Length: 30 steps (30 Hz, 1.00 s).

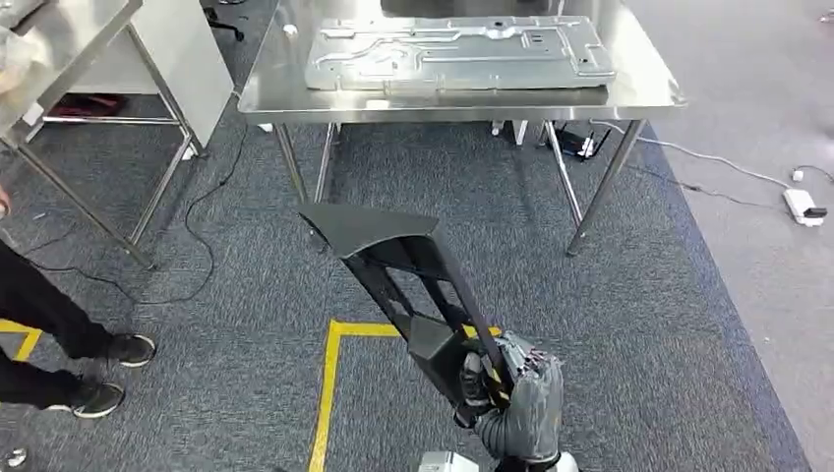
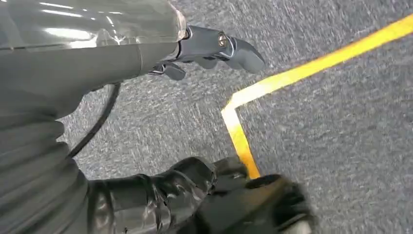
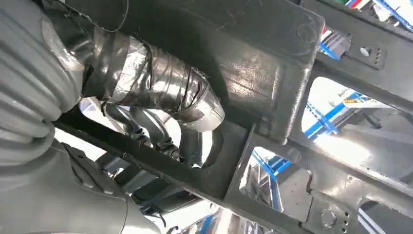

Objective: Take the parts from the cabinet and place them on the table.

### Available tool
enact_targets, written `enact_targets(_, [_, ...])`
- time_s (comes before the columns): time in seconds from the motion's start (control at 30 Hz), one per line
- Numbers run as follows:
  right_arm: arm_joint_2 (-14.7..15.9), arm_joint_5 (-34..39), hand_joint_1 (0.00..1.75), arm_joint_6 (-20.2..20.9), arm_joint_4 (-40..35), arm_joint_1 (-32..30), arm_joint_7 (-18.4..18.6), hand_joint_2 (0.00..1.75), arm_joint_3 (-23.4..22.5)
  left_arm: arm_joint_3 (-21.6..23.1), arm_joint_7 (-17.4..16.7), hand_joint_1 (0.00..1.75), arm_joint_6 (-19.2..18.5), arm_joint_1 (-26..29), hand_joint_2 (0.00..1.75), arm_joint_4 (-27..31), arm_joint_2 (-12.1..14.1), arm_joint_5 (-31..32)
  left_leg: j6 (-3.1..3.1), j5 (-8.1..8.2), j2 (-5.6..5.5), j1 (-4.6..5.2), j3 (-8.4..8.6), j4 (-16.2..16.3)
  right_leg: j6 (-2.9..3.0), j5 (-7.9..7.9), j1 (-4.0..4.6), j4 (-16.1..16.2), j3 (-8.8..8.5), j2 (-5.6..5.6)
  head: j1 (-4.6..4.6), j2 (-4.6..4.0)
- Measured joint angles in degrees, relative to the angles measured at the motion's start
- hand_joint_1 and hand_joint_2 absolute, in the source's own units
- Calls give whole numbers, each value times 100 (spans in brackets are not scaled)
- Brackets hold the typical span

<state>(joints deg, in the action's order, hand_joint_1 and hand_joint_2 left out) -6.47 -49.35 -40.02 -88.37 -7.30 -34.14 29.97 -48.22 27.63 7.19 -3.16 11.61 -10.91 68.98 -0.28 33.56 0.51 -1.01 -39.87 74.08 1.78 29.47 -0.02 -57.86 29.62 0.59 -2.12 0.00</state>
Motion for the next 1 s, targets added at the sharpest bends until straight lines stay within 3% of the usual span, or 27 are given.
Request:
enact_targets(0.07, [0,-5,175,0,-2,1,0,175,0,0,0,0,0,0,175,0,4,2,50,-782,-1,6,302,-991,-29,147,6,-2,-210,27,2,0])
enact_targets(0.1, [0,-7,175,-2,0,-1,-2,175,0,0,0,0,0,10,175,0,9,2,86,-896,-16,24,413,-1277,-50,217,-3,2,-224,25,-7,0])
enact_targets(0.13, [0,-9,175,-2,-2,8,-17,175,0,0,0,0,-4,13,175,-2,20,9,100,-828,-29,74,429,-1285,-100,254,23,-16,-214,36,-20,0])
enact_targets(0.23, [-2,-44,175,-2,-35,7,-55,175,-4,0,2,0,-9,-26,175,-2,22,41,183,-717,-24,78,480,-1463,-181,233,18,-9,-261,31,-2,0])
enact_targets(0.27, [-4,-64,175,-2,-68,12,-61,175,-9,0,2,0,-9,-15,175,-2,24,48,205,-711,-40,33,572,-1515,-189,231,25,-51,-272,33,-6,0])
enact_targets(0.33, [-2,-101,175,-2,-109,24,-72,175,-13,-2,4,0,-9,-6,175,-2,35,52,267,-671,-29,16,731,-1621,-263,266,-4,-591,14,-3,-39,0])
enact_targets(0.37, [-4,-105,175,-2,-125,32,-79,175,-13,-2,11,0,-11,-17,175,-2,33,52,282,-644,-32,13,779,-1642,-298,384,-27,-1010,291,-5,-39,0])
enact_targets(0.43, [-2,-105,175,-2,-136,24,-81,175,-13,0,18,0,-17,-19,175,-2,33,57,273,-544,-40,9,888,-1648,-350,768,-60,-1726,863,-11,-42,0])
enact_targets(0.47, [-2,-105,175,-2,-136,23,-81,175,-15,0,18,0,-17,-11,175,-2,31,57,263,-489,-41,7,958,-1648,-363,805,-75,-1791,1009,-17,-37,0])
enact_targets(0.5, [-4,-105,175,-2,-138,23,-81,175,-15,-2,18,0,-17,-2,175,-2,31,59,246,-425,-44,2,1050,-1648,-374,697,-81,-1634,1046,-27,-39,0])
enact_targets(0.53, [-4,-116,175,-2,-140,23,-81,175,-13,0,18,0,-15,0,175,-2,31,63,228,-357,-48,-4,1156,-1649,-368,443,-82,-1286,982,-32,-37,0])
enact_targets(0.57, [-4,-125,175,-2,-144,23,-85,175,-13,0,18,0,-15,-5,175,-2,31,76,214,-293,-48,-8,1252,-1651,-346,119,-81,-872,874,-35,-42,0])
enact_targets(0.6, [-2,-136,175,-2,-153,24,-87,175,-15,4,20,0,-17,-13,175,-2,31,101,193,-223,-46,-9,1315,-1660,-313,-353,-77,-395,770,-51,-42,0])
enact_targets(0.63, [0,-151,175,-2,-153,25,-94,175,-20,9,18,0,-24,-25,175,-13,31,118,154,-162,-44,-2,1415,-1632,-283,-528,-46,-267,807,-65,-24,0])
enact_targets(0.67, [0,-164,175,0,-153,33,-87,175,-22,11,20,0,-24,-44,175,-13,31,127,112,-139,-57,2,1368,-1674,-237,-412,0,-221,787,-75,-24,0])
enact_targets(0.7, [-9,-177,175,-2,-173,28,-83,175,-33,11,18,0,-26,-61,175,-13,33,133,67,-105,-47,-2,1375,-1732,-198,-478,13,-218,741,-66,-15,0])
enact_targets(0.77, [-9,-190,175,-2,-197,32,-83,175,-48,15,18,0,-28,-49,175,-15,31,140,-13,-178,-43,4,1492,-1681,-102,-443,-5,-161,645,-33,-13,0])
enact_targets(0.83, [-13,-192,175,-2,-223,36,-79,175,-63,15,18,0,-26,-68,175,-15,31,140,-15,-187,-46,-13,1253,-1168,-25,-401,-26,-71,489,-31,-4,0])
enact_targets(0.87, [-24,-195,175,-2,-234,42,-81,175,-66,18,18,0,-26,-80,175,-15,31,140,-15,-95,-46,-17,956,-705,12,-357,-18,-69,451,-37,4,0])
enact_targets(0.93, [-28,-206,175,0,-234,37,-83,175,-68,18,18,0,-26,-82,175,-15,31,142,-34,395,-45,-14,416,-1,39,-257,6,-70,355,-31,2,0])
enact_targets(0.97, [-28,-203,175,-2,-234,36,-83,175,-70,20,17,0,-26,-72,175,-15,28,142,-30,515,-45,-14,247,126,45,-202,21,-72,287,-15,4,0])
enact_targets(1.0, [-28,-206,175,-2,-234,36,-83,175,-72,20,18,0,-26,-55,175,-17,28,146,-22,476,-45,-14,188,47,42,-150,34,-74,217,5,2,0])
